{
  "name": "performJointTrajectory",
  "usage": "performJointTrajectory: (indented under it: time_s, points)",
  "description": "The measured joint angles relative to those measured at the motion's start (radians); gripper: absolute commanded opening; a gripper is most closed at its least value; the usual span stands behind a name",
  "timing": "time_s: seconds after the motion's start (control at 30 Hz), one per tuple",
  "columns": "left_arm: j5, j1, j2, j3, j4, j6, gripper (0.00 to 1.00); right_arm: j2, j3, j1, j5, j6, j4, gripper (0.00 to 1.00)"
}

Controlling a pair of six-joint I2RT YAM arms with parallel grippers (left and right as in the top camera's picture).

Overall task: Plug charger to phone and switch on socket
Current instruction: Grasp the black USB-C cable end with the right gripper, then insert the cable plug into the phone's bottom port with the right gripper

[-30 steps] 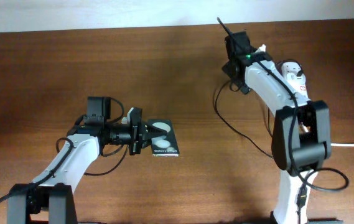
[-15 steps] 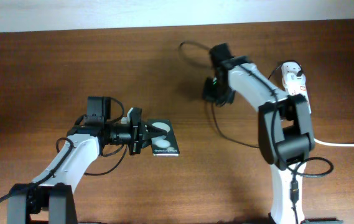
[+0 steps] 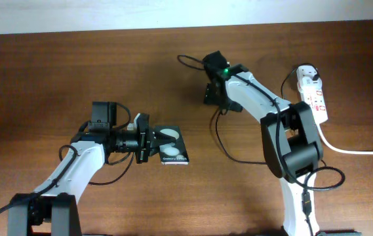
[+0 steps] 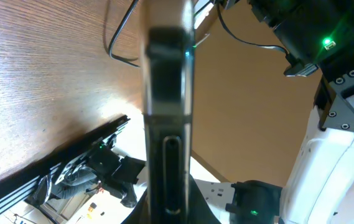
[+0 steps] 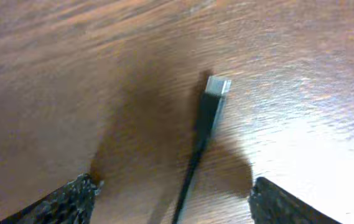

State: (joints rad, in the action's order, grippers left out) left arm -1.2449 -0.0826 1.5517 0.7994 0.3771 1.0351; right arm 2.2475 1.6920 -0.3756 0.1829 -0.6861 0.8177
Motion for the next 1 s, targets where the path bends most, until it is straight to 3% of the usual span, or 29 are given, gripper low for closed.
performJointTrajectory:
  time_s: [0.1,0.17,0.3,0.4,0.53,0.67,0.8,0.9,1.0]
  points:
    - [0.000,0.000,0.000,0.000,0.000,0.000,0.00,0.000,-0.002,0.001,0.008,-0.022,-0.001,0.32]
    - [0.000,0.000,0.000,0.000,0.000,0.000,0.00,0.000,-0.002,0.001,0.012,-0.031,0.004,0.04]
    - [-0.001,0.000,0.000,0.000,0.000,0.000,0.00,-0.003,0.000,0.001,0.014,-0.032,0.083,0.04]
    - [0.000,0.000,0.000,0.000,-0.010,-0.006,0.00,-0.058,-0.008,0.007,-0.116,0.055,0.190,0.04]
    - [-0.042,0.000,0.002,-0.004,-0.272,-0.094,0.00,-0.457,-0.017,0.064,-0.449,0.268,0.436,0.04]
    - [-0.058,0.001,0.003,-0.004,-0.392,-0.072,0.00,-0.677,-0.008,0.056,-0.578,0.394,0.639,0.04]
    - [-0.025,0.001,0.006,-0.006,-0.600,0.092,0.00,-0.819,-0.061,-0.140,-0.638,0.443,0.633,0.04]
    - [0.000,0.001,0.007,-0.006,-0.738,0.236,0.00,-0.846,-0.111,-0.285,-0.648,0.388,0.518,0.04]
    - [0.025,0.001,0.007,-0.006,-0.772,0.346,0.00,-0.843,-0.174,-0.390,-0.593,0.271,0.413,0.04]
